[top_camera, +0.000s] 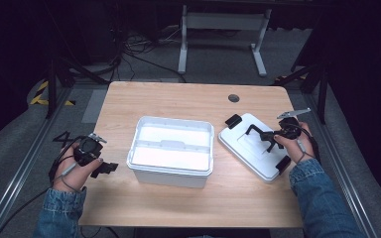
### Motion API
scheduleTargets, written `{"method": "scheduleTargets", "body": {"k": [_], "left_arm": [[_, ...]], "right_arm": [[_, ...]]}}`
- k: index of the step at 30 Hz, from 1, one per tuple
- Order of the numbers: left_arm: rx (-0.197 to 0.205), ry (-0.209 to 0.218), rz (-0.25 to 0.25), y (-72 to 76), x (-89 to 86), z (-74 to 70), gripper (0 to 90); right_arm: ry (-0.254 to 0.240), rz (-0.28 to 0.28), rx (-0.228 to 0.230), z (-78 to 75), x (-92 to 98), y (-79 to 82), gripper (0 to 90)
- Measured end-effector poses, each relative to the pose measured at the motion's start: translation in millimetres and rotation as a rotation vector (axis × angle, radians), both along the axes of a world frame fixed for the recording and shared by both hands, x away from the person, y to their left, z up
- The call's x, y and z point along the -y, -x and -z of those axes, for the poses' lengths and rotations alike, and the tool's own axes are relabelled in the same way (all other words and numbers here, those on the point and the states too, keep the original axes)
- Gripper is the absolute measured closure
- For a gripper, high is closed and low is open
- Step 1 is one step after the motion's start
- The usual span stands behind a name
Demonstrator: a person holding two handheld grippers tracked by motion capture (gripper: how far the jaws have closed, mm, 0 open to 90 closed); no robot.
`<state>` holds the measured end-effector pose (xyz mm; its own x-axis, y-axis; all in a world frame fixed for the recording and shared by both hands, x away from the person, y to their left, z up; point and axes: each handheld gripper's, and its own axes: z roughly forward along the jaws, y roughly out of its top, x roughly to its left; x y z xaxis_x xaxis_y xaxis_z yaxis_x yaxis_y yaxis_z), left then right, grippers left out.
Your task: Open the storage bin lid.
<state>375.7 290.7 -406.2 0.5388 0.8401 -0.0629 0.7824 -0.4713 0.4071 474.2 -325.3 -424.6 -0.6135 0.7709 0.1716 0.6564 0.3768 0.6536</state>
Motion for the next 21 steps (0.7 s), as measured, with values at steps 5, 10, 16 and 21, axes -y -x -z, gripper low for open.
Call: {"method": "scheduleTargets", "body": {"k": [5, 10, 16, 21], "left_arm": [[0.0, -0.001, 0.003, -0.8, 0.8, 0.3, 18.7], [-0.001, -0.003, 0.006, -0.9, 1.5, 0.5, 18.7], [-0.001, -0.003, 0.007, -1.0, 1.4, 0.5, 18.6], [-0.008, -0.002, 0.008, -1.9, 3.4, 1.2, 18.6]], "right_arm": [[0.003, 0.026, 0.045, -5.9, 0.7, 2.0, 59.0], [0.011, 0.036, 0.073, -11.0, 2.4, 4.0, 55.3], [-0.001, 0.031, 0.1, -20.0, 1.1, 10.0, 54.6], [-0.01, 0.003, 0.123, -32.5, -4.7, 19.0, 53.5]]}}
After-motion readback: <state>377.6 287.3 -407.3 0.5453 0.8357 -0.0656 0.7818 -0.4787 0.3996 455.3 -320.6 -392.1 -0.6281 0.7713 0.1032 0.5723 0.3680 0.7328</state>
